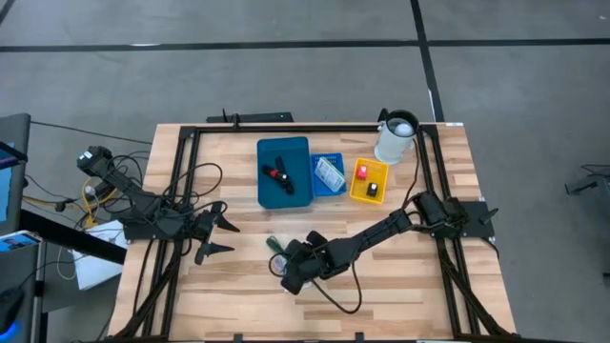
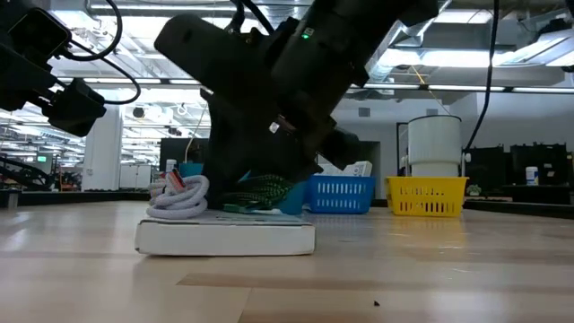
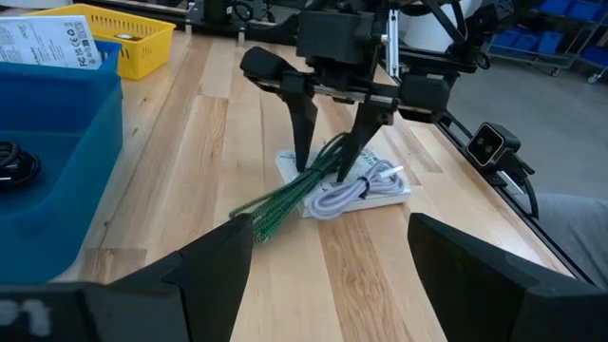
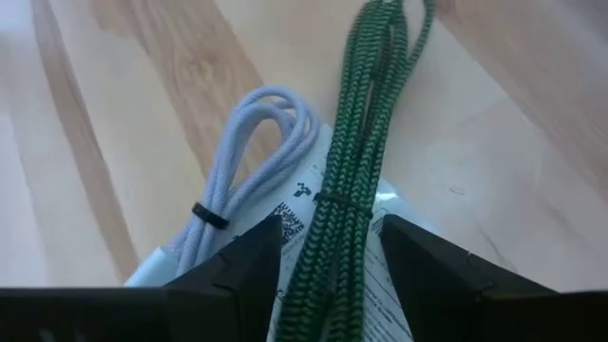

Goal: Pick and place items into bin
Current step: Put the black charger cable into the dark blue bin

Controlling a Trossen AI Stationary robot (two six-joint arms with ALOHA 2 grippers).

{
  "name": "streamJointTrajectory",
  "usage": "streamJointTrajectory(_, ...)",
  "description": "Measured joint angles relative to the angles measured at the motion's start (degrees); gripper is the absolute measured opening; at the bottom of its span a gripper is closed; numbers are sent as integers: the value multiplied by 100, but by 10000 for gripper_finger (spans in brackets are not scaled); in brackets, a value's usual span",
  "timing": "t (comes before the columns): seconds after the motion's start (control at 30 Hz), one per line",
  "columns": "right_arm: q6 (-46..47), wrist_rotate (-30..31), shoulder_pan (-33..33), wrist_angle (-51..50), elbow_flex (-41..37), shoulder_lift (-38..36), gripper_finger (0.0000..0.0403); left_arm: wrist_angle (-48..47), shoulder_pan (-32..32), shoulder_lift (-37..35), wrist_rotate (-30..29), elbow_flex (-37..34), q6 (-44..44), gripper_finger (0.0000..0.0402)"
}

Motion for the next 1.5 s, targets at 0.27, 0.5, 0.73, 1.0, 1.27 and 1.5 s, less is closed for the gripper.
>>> streamJointTrajectory(0.27, -283, 196, -23, 8, -21, -46, 135, -6, -1, 0, 0, 1, 0, 270)
streamJointTrajectory(0.5, -340, 792, -23, 44, -28, -46, 23, -12, -1, 0, 0, 1, 1, 270)
streamJointTrajectory(0.73, -643, 1425, -61, 25, 225, -44, 41, -17, -2, 0, 0, 2, 1, 270)
streamJointTrajectory(1.0, -1665, 2942, -206, -44, 762, -44, 22, -20, 0, 0, 0, 2, 1, 270)
streamJointTrajectory(1.27, -2050, 3487, -876, -599, 1026, -46, 36, -22, -2, 0, 0, 2, 1, 270)
streamJointTrajectory(1.5, -2118, 3442, -1448, -632, 1026, -46, 53, -23, -1, 1, 0, 2, 1, 270)
